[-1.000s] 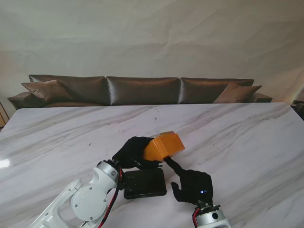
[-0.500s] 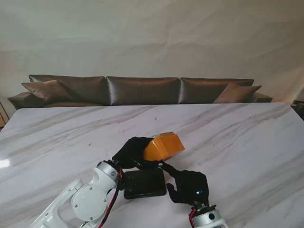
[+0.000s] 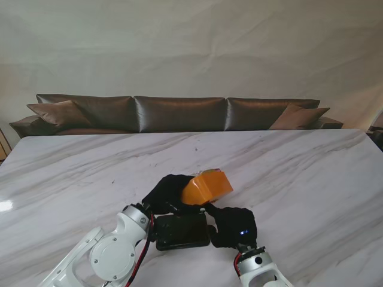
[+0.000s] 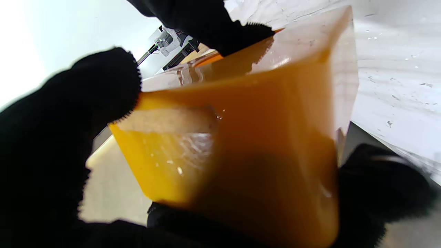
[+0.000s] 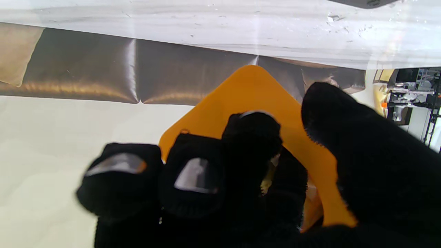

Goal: Refill a tissue box and feed the first sheet

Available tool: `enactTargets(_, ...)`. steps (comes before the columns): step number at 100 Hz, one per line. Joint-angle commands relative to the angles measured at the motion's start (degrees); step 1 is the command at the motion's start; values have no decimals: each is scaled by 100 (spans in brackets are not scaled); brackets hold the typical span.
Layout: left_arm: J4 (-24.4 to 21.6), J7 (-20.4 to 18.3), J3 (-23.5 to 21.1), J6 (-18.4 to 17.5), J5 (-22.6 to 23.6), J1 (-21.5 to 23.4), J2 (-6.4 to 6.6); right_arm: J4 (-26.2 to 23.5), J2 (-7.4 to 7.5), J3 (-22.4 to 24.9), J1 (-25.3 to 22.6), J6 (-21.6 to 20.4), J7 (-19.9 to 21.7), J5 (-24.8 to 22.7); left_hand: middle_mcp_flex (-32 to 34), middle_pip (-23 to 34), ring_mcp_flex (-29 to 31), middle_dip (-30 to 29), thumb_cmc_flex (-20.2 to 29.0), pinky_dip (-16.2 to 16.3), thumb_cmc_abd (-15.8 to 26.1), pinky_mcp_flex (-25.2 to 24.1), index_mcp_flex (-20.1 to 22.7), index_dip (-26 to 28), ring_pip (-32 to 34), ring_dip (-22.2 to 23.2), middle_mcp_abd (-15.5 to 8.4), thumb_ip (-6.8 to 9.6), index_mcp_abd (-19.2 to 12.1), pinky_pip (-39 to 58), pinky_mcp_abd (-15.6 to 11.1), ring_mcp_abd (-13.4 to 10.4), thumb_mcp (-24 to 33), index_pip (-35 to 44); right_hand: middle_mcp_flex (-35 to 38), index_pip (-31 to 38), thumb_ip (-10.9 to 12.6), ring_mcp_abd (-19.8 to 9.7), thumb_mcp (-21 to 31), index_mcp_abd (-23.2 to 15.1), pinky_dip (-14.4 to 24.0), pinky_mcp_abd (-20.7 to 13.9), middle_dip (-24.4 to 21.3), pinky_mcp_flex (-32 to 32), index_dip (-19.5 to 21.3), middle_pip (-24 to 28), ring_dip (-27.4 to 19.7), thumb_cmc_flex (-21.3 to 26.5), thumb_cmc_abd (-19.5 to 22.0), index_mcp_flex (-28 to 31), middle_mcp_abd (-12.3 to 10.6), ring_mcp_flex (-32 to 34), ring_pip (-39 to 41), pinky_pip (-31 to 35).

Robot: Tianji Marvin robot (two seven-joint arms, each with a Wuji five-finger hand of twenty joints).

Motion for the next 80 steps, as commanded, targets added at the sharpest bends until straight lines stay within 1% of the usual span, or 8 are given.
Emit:
enactTargets(1,-124,-65,-16,-15,-4,47,-28,85,36,45,-22,28,120,-34,637,836,490,277,1071,-64,1152,101,585,284,814,256,-111,926,-420,588,-2113,-108,1125,626,448,799,63,-406,-10,-339,86,-114,113,194,331,163,80,-143,-69,484,122,105,560,647)
enactTargets(22,-89,-46,-36,-32,-19,65,-33,6,64,284,-196,29,215,-196,637,836,490,277,1076,-66,1154,95,585,285,814,257,-111,920,-420,583,-2112,-108,1116,626,537,1528,89,-339,-82,46,68,-23,194,187,573,160,74,-207,32,1483,146,102,569,639)
enactTargets(38,-5,-26,-12,-101,-41,21,-40,-102,70,467,-356,2,249,-266,637,836,489,277,1081,-66,1156,94,585,285,801,254,-111,919,-420,582,-2111,-109,1118,626,551,1617,108,-335,-94,125,63,-3,220,186,574,145,71,-185,64,1732,144,102,570,640)
enactTargets(52,13,-33,3,-103,-56,-6,-42,-180,73,594,-468,-20,271,-318,636,836,489,277,1080,-67,1163,82,585,285,800,255,-111,917,-420,574,-2106,-110,1114,626,562,2010,-183,-332,0,118,24,41,286,177,-41,113,65,-108,-111,1854,150,102,570,600)
enactTargets(62,32,-36,-9,-124,-54,3,-39,-222,76,660,-528,-38,266,-355,632,835,489,278,1078,-67,1160,82,585,285,800,256,-111,918,-420,573,-2105,-110,1114,625,557,2086,-209,-328,10,152,21,39,287,175,-131,112,62,-111,-92,1855,148,101,562,599)
enactTargets(66,36,-35,-6,-123,-51,1,-39,-249,77,685,-553,-46,260,-373,632,835,489,278,1081,-67,1163,82,585,285,799,256,-111,918,-420,573,-2105,-110,1115,625,555,2051,-192,-326,12,161,17,37,288,172,-168,111,61,-138,-12,1794,146,101,560,591)
enactTargets(71,42,-36,-1,-120,-48,-3,-39,-300,78,715,-589,-54,262,-398,629,835,489,279,1075,-67,1161,82,585,285,799,257,-111,917,-420,572,-2105,-110,1111,625,540,1731,82,-326,-85,232,10,37,299,173,19,107,60,-223,222,1653,142,102,560,590)
enactTargets(80,46,-35,11,-99,-21,-13,-38,-419,79,768,-661,-63,288,-449,626,835,490,281,1078,-66,1160,82,581,286,799,258,-112,917,-419,572,-2105,-110,1113,625,529,1604,125,-324,-108,220,9,37,302,172,68,106,57,-253,256,1456,137,101,553,590)
